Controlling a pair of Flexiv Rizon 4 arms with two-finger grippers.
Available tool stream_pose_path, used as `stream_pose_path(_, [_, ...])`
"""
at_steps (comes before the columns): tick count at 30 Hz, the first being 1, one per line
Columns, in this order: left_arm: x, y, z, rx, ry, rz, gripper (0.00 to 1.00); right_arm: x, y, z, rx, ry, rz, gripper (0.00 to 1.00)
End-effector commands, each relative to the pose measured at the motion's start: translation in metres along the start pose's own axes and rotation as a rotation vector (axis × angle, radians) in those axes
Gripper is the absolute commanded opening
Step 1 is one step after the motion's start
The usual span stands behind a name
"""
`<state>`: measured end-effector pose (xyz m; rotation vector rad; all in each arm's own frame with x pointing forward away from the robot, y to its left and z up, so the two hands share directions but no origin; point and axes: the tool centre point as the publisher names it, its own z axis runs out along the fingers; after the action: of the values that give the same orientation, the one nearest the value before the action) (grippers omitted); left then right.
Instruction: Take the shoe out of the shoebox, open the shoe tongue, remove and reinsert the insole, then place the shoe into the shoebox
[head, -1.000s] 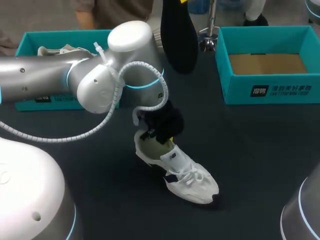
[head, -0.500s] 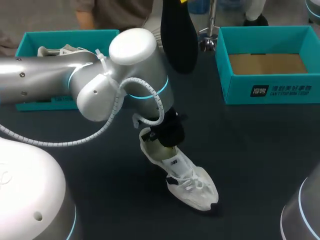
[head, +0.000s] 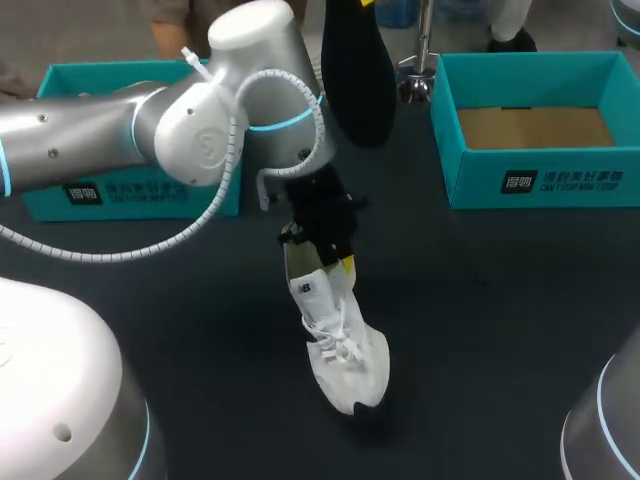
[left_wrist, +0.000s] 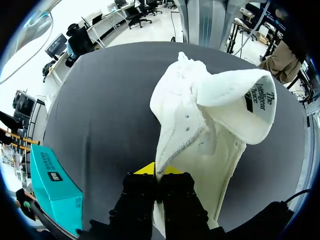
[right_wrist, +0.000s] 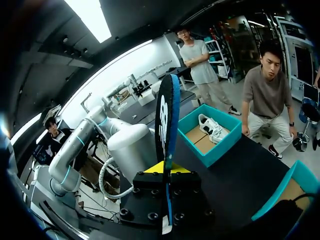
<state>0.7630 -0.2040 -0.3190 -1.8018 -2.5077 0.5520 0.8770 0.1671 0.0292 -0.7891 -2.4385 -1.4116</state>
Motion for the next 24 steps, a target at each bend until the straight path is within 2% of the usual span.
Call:
stream_pose_path(1, [-0.008, -0.004, -0.004, 0.002, 0.037, 0.033, 0.00, 0.000, 0.001, 0.001, 0.003, -0.002, 0.002, 0.00])
stream_pose_path(10, [-0.016, -0.008, 0.011, -0.009, 0.094, 0.068, 0.00, 0.000, 0.001, 0.001, 0.003, -0.002, 0.002, 0.00])
stream_pose_path(24, [-0.017, -0.012, 0.036, 0.012, 0.157, 0.165, 0.00, 0.000, 0.001, 0.001, 0.003, -0.002, 0.002, 0.00])
